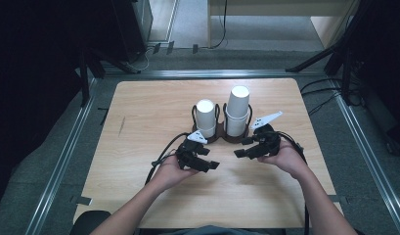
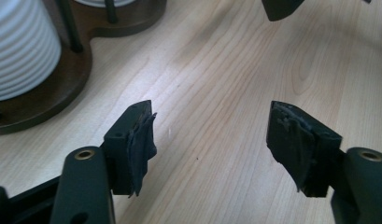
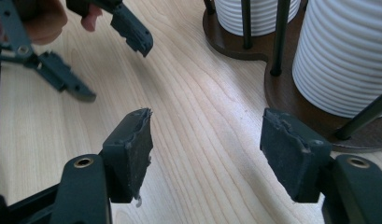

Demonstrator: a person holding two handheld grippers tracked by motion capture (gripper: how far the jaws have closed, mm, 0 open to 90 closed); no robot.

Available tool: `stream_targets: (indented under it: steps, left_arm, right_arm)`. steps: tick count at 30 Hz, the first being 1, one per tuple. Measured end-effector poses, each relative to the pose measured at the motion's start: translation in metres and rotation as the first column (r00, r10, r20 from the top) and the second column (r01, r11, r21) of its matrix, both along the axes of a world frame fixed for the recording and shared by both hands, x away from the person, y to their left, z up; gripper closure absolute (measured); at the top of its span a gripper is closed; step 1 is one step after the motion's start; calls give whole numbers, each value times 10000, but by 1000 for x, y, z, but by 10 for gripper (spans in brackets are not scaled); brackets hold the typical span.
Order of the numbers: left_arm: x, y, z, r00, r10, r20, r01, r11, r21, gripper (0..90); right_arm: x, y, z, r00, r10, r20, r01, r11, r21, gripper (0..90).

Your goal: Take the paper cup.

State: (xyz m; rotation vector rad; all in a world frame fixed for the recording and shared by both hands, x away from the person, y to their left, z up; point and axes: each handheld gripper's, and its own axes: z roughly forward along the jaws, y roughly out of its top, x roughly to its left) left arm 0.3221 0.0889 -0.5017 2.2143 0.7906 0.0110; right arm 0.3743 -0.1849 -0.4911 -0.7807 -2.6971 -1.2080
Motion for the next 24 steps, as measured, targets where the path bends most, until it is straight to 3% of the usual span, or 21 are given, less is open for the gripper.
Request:
stream_targets:
  steps: [4, 9, 15, 24]
  left_arm:
    - [1, 2, -1, 9996, 179, 219, -182, 9998, 98, 399]
    - [3, 7, -1, 9996, 272, -71, -273, 9996, -22, 421]
    - [2, 9, 3, 9993, 366, -25, -366, 9993, -12, 426]
    - [2, 10, 7, 9991, 403, -143, -404, 9992, -73, 483]
  right_arm:
    - [-1, 1, 2, 9999, 113, 25, -113, 9999, -9, 356]
    - [-2, 3, 4, 9999, 134, 61, -134, 9999, 12, 350]
    - [-4, 4, 7, 9989, 202, 423, -199, 9998, -69, 350]
    - [-7, 4, 11, 9988, 289, 406, -288, 9996, -32, 376]
